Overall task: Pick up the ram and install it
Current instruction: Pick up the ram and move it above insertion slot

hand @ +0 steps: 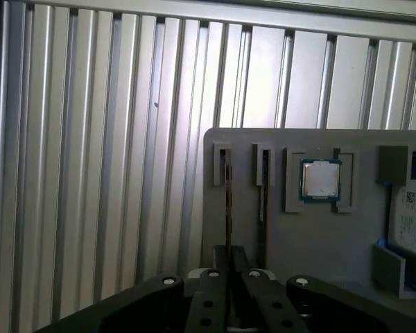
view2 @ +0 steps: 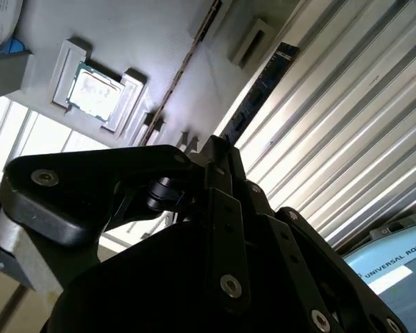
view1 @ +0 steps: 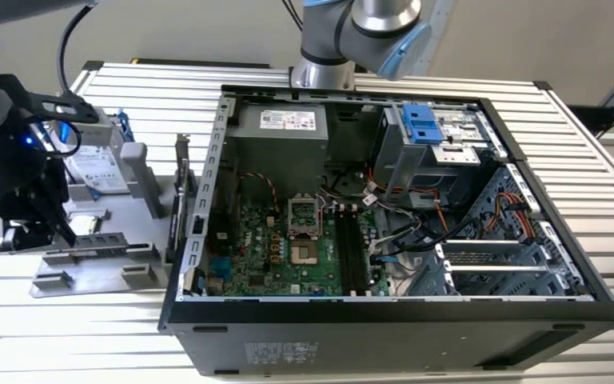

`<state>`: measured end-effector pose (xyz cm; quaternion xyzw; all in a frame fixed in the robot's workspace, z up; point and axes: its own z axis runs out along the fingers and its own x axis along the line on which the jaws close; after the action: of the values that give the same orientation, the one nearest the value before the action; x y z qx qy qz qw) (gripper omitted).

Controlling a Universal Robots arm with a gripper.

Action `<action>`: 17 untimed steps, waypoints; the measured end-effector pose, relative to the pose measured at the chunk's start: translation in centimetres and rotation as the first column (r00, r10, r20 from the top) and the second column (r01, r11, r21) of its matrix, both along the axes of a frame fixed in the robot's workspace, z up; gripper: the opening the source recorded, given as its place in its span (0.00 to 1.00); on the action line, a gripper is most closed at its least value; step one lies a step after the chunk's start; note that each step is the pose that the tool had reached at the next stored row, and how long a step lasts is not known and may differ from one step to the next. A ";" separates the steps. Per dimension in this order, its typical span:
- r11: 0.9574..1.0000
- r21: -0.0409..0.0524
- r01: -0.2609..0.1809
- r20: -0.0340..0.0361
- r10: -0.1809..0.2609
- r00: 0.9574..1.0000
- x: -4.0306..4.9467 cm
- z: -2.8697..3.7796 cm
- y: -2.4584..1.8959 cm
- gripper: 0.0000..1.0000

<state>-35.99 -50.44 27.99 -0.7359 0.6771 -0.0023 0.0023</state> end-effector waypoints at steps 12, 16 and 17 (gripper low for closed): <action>1.000 0.000 0.002 0.000 -0.002 1.000 -0.02 2.14 0.00 0.00; 1.000 0.000 0.002 0.000 -0.002 1.000 -0.02 2.99 0.00 0.00; 1.000 0.000 0.002 0.000 -0.002 1.000 -0.02 3.20 0.00 0.00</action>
<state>-36.02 -50.44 31.19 -0.7351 0.6779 -0.0023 0.0023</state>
